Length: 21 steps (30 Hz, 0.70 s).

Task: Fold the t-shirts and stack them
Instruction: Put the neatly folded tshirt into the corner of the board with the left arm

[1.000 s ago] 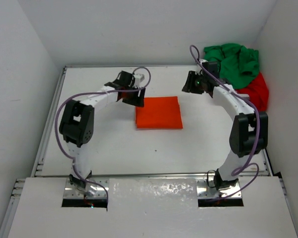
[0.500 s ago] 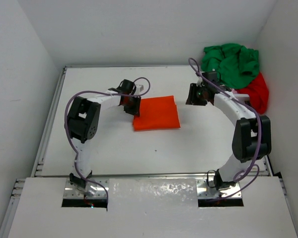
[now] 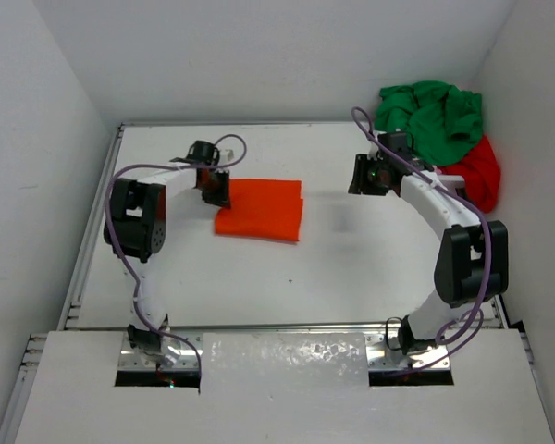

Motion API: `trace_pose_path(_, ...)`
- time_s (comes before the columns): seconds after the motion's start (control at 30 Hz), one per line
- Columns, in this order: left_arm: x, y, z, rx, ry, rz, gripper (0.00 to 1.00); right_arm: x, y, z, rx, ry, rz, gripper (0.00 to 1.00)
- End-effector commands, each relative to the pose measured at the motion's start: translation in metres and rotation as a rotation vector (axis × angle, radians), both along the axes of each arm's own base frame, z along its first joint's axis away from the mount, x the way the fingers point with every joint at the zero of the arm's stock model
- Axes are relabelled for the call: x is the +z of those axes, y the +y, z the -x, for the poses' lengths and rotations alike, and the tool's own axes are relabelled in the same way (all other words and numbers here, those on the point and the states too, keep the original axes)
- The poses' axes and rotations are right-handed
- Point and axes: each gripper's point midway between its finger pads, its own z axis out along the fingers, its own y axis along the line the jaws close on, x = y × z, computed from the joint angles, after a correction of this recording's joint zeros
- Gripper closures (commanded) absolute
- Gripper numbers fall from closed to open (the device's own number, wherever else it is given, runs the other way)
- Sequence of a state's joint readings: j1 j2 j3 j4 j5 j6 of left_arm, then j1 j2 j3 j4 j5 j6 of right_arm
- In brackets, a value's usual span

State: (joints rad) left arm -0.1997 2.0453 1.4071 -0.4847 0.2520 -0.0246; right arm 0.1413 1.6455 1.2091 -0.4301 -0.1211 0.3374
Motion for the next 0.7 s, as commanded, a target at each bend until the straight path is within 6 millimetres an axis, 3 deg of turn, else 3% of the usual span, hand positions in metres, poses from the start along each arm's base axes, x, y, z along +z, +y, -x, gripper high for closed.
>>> trace_pose_path(0.0,0.031,0.058,-0.032,0.069,-0.114,-0.066,1.0,0.024,-0.005,-0.004,0.01,-0.071,0.034,0.58)
trace_pose_path(0.03,0.028,0.079,-0.038,0.108,-0.113,-0.075,1.0,0.025,-0.005,-0.005,0.014,-0.076,0.037,0.58)
trace_pose_path(0.1,0.036,0.102,-0.055,0.129,-0.146,-0.095,1.0,0.026,-0.005,-0.005,0.019,-0.077,0.041,0.58)
trace_pose_path(0.13,0.028,0.128,-0.06,0.177,-0.136,-0.105,1.0,0.027,-0.005,-0.005,0.024,-0.08,0.042,0.58)
trace_pose_path(0.2,0.036,0.153,-0.079,0.204,-0.18,-0.13,1.0,0.028,-0.005,-0.006,0.027,-0.081,0.046,0.58)
trace_pose_path(0.23,0.032,0.175,-0.089,0.243,-0.185,-0.142,1.0,0.028,-0.006,-0.007,0.025,-0.081,0.05,0.58)
trace_pose_path(0.4,0.031,0.243,-0.127,0.325,-0.271,-0.207,1.0,0.028,-0.009,-0.009,0.026,-0.07,0.069,0.58)
trace_pose_path(0.43,0.021,0.259,-0.13,0.346,-0.268,-0.218,1.0,0.031,-0.009,-0.011,0.029,-0.074,0.072,0.58)
trace_pose_path(0.47,0.033,0.269,-0.145,0.355,-0.32,-0.231,1.0,0.031,-0.01,-0.011,0.028,-0.069,0.079,0.58)
trace_pose_path(0.53,0.024,0.286,-0.155,0.37,-0.333,-0.244,1.0,0.031,-0.011,-0.013,0.03,-0.054,0.089,0.58)
trace_pose_path(0.57,0.036,0.293,-0.169,0.372,-0.387,-0.256,1.0,0.031,-0.012,-0.013,0.028,-0.047,0.098,0.58)
trace_pose_path(0.67,0.041,0.315,-0.19,0.397,-0.472,-0.298,1.0,0.032,-0.015,-0.014,0.024,-0.038,0.116,0.58)
